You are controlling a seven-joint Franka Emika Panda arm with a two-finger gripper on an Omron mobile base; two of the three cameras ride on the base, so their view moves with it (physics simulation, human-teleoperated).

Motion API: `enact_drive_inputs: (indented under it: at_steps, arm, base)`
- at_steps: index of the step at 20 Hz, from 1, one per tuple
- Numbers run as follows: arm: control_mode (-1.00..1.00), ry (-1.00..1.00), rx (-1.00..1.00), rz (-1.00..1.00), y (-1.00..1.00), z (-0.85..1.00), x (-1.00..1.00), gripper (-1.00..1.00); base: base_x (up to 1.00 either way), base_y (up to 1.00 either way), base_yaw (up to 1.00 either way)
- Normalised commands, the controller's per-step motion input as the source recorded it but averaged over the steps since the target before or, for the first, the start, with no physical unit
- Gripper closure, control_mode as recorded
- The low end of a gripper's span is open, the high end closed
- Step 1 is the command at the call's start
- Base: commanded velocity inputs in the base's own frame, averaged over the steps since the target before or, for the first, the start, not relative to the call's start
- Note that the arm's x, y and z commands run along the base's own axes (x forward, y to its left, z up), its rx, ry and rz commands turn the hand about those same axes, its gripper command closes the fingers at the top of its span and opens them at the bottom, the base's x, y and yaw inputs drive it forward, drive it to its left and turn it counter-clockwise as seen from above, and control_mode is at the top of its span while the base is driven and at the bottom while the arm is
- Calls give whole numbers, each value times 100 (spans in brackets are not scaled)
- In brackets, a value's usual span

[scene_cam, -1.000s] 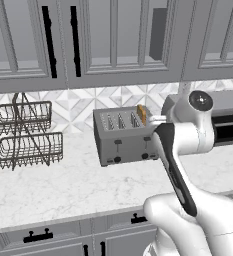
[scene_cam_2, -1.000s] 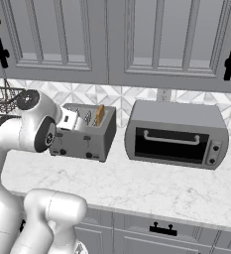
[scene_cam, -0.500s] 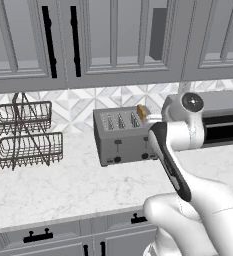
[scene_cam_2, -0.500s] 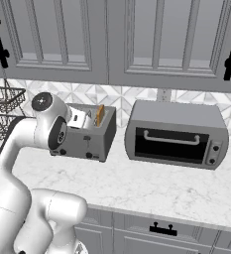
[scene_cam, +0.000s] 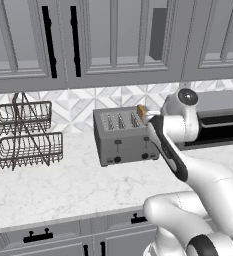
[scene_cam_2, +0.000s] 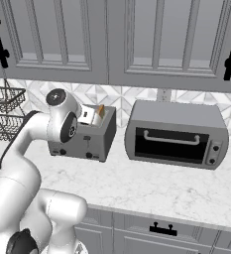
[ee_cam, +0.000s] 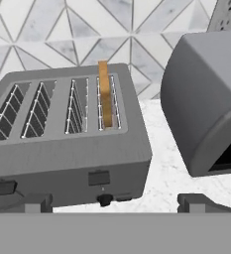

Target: Start the toaster. Once the lever pops up, take the bread to the plate on the dining counter.

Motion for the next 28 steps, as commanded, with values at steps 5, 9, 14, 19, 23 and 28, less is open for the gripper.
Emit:
enact_drive_inputs:
  at_steps: [5, 9, 14, 19, 23, 28]
  arm:
    - [-100, 0, 0, 0, 0, -25, 38, -100]
    - [-100, 0, 0, 0, 0, -19, 31, -100]
    - [-100, -1, 0, 0, 0, -6, 32, -100]
    - [-100, 0, 0, 0, 0, -9, 41, -100]
    - [-100, 0, 0, 0, 0, -14, 33, -100]
    - [-100, 0, 0, 0, 0, -16, 23, -100]
  base:
    - [0, 0, 0]
    - [0, 0, 0]
    - [0, 0, 0]
    - [0, 0, 0]
    - [0, 0, 0]
    - [0, 0, 0]
